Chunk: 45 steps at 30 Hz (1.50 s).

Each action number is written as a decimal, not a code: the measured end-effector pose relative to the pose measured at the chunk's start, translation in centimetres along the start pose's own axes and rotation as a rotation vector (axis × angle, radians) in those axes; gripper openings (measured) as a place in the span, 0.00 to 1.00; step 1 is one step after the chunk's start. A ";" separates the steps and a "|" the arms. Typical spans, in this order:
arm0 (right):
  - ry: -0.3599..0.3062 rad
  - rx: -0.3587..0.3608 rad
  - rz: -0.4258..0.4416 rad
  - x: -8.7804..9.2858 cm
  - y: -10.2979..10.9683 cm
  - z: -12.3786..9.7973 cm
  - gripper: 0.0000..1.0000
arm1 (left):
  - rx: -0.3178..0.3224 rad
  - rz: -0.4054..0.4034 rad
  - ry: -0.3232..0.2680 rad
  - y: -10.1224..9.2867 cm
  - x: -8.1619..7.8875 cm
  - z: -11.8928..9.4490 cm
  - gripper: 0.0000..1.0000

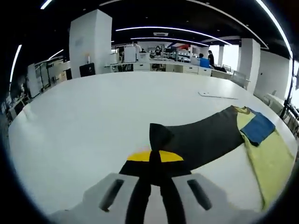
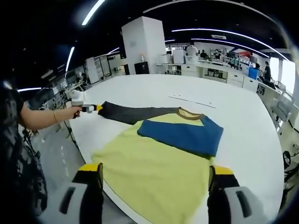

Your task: Fold the garment on the visible template until the final outline fits inside the template.

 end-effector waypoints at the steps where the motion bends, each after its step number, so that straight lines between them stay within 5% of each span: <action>1: -0.001 0.002 0.001 0.0 -0.1 0.0 0.94 | -0.001 0.006 0.000 0.1 0.0 0.1 0.02; 5: -0.009 0.005 0.002 -0.1 -0.1 -0.1 0.94 | -0.019 0.011 -0.001 0.4 0.0 0.2 0.11; 10: -0.006 0.005 0.011 0.2 0.0 -0.1 0.94 | -0.022 0.032 0.005 0.3 0.3 0.2 0.39; 15: 0.000 0.010 0.019 0.5 0.0 -0.2 0.93 | -0.051 0.043 0.037 0.9 0.9 0.7 0.45; 25: 0.001 0.023 0.023 0.6 -0.3 -0.4 0.93 | -0.113 -0.125 0.124 3.0 2.7 2.0 0.39; 38: -0.018 0.039 0.051 0.9 -1.0 -0.6 0.92 | -0.162 -0.145 0.163 3.7 3.3 2.6 0.21; 43: -0.014 0.051 0.049 1.1 -1.3 -0.7 0.91 | -0.169 -0.113 0.184 3.0 3.2 2.4 0.12; 45: -0.009 0.051 0.047 1.2 -1.3 -0.6 0.91 | -0.177 -0.029 0.186 3.0 3.0 2.4 0.10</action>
Point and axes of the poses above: the point that each gripper's makers call its tool centre point, and the gripper's own axes: z roughly forward along the fingers, y roughly to its left, x roughly out of its underside, the point moved 3 cm from there along -z, roughly backward along the fingers, and after that the axes turned 9 degrees about -x, right-handed, at the moved point
